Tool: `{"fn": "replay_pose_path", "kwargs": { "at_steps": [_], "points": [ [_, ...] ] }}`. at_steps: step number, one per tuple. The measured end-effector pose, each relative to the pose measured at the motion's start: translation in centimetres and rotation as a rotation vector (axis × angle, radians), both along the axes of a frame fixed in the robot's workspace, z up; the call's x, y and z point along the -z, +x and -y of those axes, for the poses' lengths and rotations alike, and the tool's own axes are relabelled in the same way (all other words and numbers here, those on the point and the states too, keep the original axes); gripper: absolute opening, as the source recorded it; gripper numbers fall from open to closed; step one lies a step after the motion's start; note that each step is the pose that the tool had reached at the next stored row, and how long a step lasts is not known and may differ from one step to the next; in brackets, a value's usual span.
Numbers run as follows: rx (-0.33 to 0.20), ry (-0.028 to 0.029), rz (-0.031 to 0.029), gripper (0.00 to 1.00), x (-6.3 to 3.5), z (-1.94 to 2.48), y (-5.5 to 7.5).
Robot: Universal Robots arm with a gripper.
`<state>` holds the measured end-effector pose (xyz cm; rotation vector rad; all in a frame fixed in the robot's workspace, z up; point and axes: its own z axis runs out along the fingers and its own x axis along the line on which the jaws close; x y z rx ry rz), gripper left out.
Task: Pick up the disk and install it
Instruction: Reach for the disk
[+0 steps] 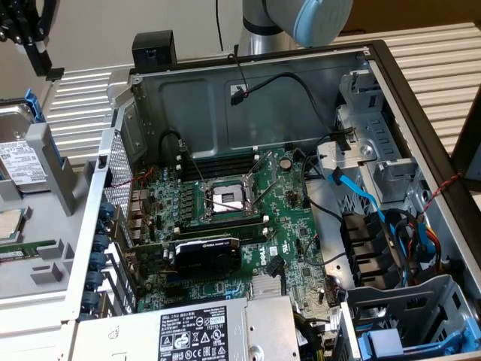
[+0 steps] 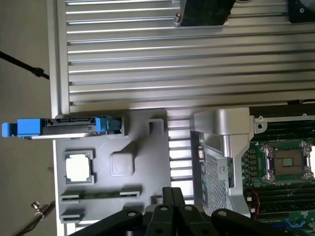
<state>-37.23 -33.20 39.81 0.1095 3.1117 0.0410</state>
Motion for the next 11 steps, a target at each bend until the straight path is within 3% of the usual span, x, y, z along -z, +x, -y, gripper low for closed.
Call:
{"fn": "replay_pose_path", "kwargs": {
  "at_steps": [6, 11],
  "points": [
    [0.0, -0.0003, 0.0001, 0.11, 0.0, -1.15, -1.5],
    [0.0, -0.0004, 0.0, 0.11, -0.01, -1.74, -3.1]
  ]
}}
